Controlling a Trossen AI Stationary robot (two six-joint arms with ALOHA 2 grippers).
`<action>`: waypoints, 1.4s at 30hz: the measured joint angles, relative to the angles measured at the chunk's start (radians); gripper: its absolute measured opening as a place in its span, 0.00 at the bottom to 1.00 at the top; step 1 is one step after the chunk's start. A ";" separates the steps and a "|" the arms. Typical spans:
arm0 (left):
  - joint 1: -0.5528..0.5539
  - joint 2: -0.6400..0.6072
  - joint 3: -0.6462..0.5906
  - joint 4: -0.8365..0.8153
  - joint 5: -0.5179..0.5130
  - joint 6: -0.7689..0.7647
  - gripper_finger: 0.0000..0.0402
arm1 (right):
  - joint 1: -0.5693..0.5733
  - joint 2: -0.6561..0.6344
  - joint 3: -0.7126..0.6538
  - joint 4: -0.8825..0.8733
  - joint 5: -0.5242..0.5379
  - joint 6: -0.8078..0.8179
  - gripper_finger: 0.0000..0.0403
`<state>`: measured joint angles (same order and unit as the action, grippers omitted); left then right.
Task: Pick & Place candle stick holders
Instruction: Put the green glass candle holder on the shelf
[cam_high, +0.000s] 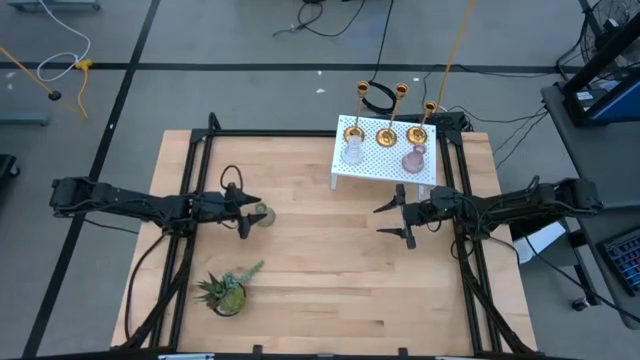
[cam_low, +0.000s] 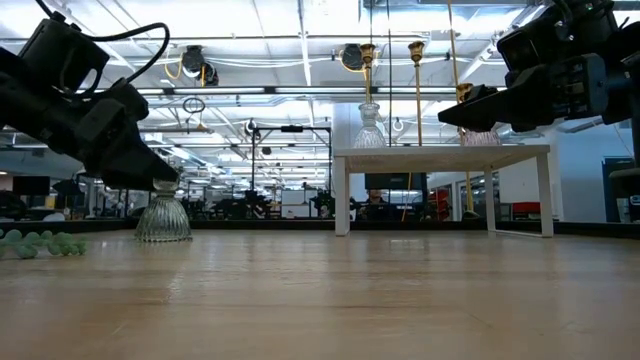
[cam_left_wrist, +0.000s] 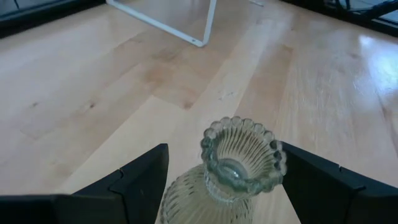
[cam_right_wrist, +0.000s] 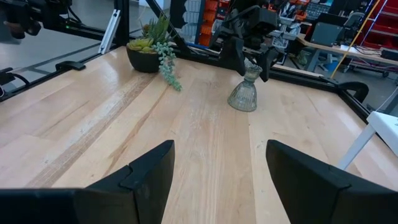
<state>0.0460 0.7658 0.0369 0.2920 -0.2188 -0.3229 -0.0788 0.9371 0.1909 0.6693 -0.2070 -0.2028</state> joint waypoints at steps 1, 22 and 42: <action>0.000 0.000 0.000 0.002 0.000 0.005 0.72 | 0.000 0.000 0.000 0.000 0.000 0.000 0.61; 0.000 0.000 0.000 0.006 -0.029 0.026 0.37 | 0.000 0.000 0.000 0.004 0.000 -0.014 0.61; 0.000 0.000 0.000 0.312 -0.016 0.056 0.40 | 0.000 0.032 0.000 0.179 0.154 0.113 0.61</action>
<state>0.0460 0.7658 0.0372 0.6042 -0.2346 -0.2666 -0.0787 0.9688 0.1905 0.8485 -0.0528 -0.0900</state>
